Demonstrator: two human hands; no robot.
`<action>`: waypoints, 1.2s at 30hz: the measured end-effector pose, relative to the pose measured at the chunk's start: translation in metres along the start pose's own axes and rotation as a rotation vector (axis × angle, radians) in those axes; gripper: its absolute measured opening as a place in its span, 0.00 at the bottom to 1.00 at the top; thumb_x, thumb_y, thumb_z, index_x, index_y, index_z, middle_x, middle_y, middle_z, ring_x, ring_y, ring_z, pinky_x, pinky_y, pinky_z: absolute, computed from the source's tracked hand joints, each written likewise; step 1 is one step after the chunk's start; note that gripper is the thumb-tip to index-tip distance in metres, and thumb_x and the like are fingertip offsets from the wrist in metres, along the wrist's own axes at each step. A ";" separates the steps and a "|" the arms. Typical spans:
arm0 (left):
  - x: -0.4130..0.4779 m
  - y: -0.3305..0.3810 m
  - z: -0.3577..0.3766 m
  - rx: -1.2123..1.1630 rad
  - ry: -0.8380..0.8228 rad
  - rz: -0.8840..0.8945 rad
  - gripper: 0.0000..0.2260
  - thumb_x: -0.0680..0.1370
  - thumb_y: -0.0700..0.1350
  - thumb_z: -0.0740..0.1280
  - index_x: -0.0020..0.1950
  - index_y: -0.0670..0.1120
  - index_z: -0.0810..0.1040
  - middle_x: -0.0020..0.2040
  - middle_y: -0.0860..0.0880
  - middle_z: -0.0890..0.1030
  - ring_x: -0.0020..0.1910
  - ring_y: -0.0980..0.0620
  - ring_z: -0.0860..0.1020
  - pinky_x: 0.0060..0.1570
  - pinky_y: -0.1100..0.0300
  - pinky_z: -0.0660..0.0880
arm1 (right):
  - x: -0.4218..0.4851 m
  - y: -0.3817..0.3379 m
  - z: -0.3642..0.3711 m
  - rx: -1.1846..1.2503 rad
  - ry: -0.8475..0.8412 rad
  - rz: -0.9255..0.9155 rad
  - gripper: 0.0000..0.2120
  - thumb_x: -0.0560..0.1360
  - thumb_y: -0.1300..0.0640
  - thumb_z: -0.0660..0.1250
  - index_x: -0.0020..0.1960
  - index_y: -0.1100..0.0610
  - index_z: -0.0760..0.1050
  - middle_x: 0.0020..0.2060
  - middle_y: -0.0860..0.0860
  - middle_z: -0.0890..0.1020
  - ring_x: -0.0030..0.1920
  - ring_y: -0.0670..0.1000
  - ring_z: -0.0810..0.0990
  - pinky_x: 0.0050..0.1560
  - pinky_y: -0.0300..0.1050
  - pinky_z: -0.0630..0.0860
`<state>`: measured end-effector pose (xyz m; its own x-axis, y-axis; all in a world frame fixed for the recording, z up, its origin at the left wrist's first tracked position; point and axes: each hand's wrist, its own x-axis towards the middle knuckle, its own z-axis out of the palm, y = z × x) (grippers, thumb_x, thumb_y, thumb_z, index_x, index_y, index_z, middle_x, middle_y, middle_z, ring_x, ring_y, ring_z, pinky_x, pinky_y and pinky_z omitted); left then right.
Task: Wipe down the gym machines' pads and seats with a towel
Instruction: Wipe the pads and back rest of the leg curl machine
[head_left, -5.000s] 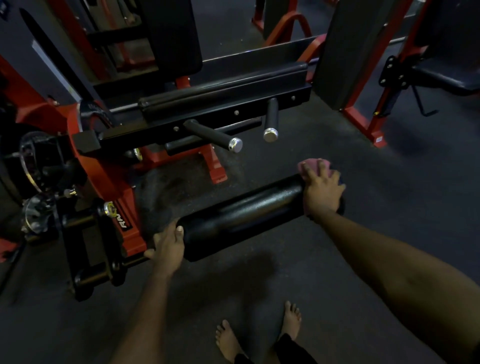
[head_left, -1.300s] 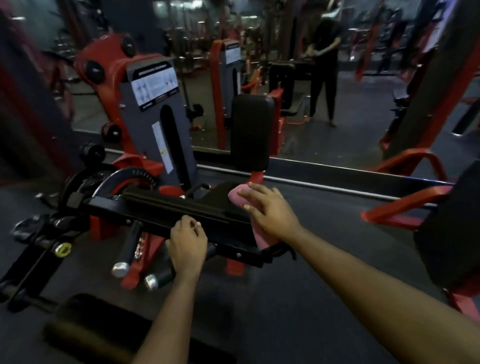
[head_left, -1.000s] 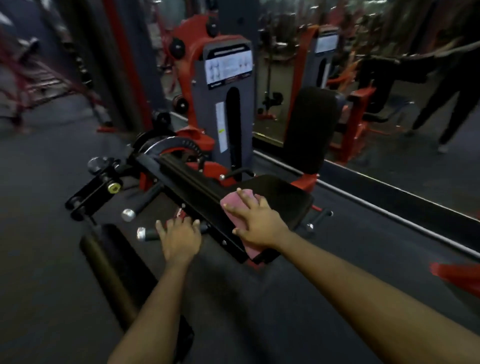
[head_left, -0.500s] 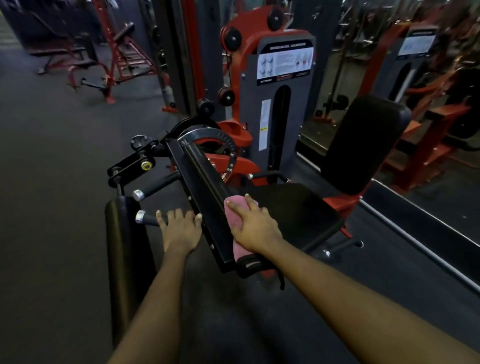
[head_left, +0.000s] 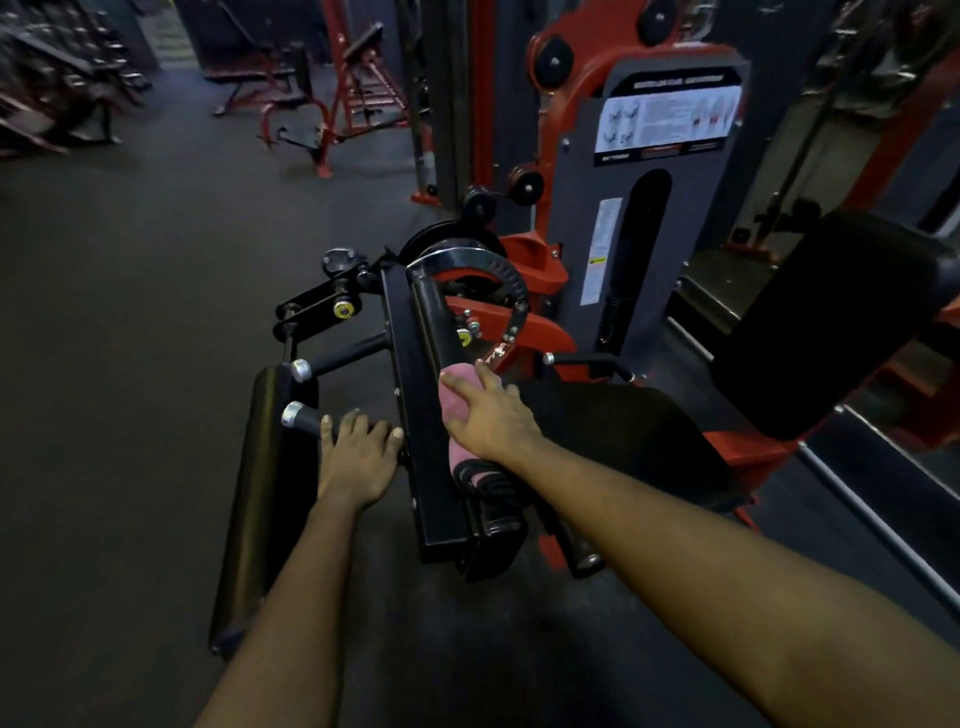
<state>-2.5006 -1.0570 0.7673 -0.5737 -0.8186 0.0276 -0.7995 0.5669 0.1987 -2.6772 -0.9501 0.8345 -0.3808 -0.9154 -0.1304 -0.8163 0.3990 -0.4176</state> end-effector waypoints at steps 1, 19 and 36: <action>0.000 0.000 -0.002 0.006 -0.016 -0.009 0.17 0.86 0.52 0.51 0.64 0.47 0.75 0.71 0.42 0.70 0.79 0.45 0.55 0.76 0.42 0.40 | -0.001 0.000 -0.001 -0.014 -0.014 -0.038 0.30 0.80 0.45 0.61 0.80 0.35 0.57 0.83 0.51 0.47 0.74 0.69 0.60 0.70 0.63 0.68; 0.004 0.020 0.001 -0.025 0.025 -0.190 0.16 0.85 0.48 0.57 0.62 0.41 0.80 0.67 0.42 0.75 0.77 0.44 0.62 0.75 0.47 0.50 | -0.045 0.029 0.010 0.023 -0.056 -0.355 0.25 0.79 0.49 0.62 0.75 0.40 0.66 0.82 0.45 0.40 0.80 0.67 0.39 0.68 0.67 0.69; 0.000 0.010 0.013 -0.111 0.123 -0.135 0.27 0.79 0.56 0.45 0.59 0.47 0.80 0.65 0.49 0.76 0.75 0.49 0.64 0.76 0.51 0.45 | 0.001 0.017 0.010 -0.033 -0.078 -0.222 0.38 0.74 0.43 0.68 0.79 0.36 0.55 0.80 0.44 0.32 0.79 0.66 0.33 0.70 0.81 0.53</action>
<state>-2.5114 -1.0503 0.7567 -0.4310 -0.8954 0.1116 -0.8392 0.4432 0.3152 -2.6874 -0.9448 0.8183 -0.1572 -0.9816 -0.1080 -0.8905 0.1882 -0.4143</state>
